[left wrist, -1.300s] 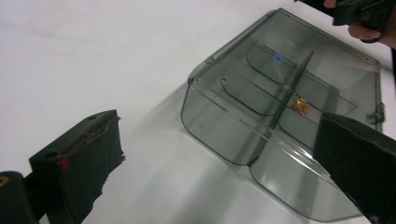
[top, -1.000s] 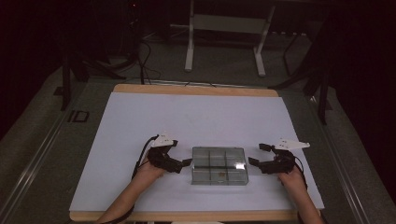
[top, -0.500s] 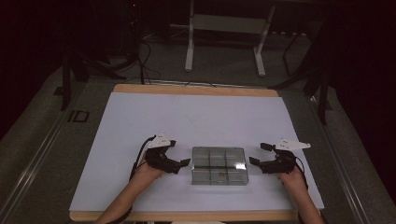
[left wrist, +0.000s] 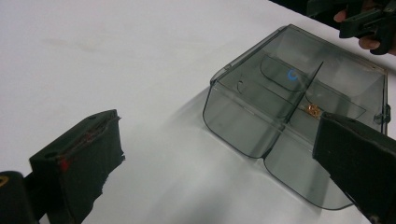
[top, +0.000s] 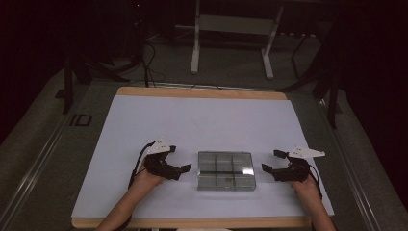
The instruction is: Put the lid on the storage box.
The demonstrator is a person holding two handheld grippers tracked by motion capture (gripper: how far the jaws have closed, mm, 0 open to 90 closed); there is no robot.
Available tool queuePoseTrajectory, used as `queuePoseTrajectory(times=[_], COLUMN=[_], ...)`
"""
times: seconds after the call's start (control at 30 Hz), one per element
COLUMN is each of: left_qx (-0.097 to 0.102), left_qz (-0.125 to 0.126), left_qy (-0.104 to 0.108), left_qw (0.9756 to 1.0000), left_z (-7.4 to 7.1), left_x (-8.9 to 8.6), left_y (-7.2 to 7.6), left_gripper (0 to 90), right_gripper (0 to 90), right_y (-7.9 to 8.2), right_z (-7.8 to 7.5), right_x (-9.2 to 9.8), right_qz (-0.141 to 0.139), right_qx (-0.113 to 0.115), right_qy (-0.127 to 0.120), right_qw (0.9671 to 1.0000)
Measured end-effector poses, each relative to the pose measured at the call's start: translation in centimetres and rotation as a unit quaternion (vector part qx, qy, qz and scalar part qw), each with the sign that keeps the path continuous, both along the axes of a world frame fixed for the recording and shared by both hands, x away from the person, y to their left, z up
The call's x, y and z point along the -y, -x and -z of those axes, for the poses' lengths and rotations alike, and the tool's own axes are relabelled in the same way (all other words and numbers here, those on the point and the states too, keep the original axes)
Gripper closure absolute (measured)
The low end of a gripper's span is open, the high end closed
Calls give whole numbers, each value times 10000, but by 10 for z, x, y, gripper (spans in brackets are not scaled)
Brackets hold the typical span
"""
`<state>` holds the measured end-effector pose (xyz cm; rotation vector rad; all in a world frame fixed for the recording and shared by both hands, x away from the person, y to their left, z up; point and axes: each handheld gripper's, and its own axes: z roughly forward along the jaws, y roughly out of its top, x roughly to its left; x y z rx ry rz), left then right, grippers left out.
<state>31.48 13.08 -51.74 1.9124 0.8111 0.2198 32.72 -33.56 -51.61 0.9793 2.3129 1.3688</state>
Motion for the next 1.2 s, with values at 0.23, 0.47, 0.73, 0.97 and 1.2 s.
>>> queuePoseTrajectory(times=[0.23,0.47,0.73,0.97,1.2], left_qx=[-5,2,-24,-33,-52], left_qz=[-89,-239,-396,-577,-741], left_qy=[28,47,20,-15,-77], left_qw=[10000,9997,9992,9983,9972], left_z=[1,3,9,12,16], left_x=[-7,-18,-27,-36,-42], left_y=[4,7,13,18,21], left_gripper=[20,20,20,20,20], right_gripper=[142,142,142,142,142], right_y=[3,7,11,16,20], right_z=[4,9,12,13,13], right_x=[11,20,28,36,45], right_qz=[150,288,445,626,823], right_qx=[2,-40,-34,9,61], right_qy=[6,42,101,155,127], right_qw=[9999,9996,9990,9979,9965])
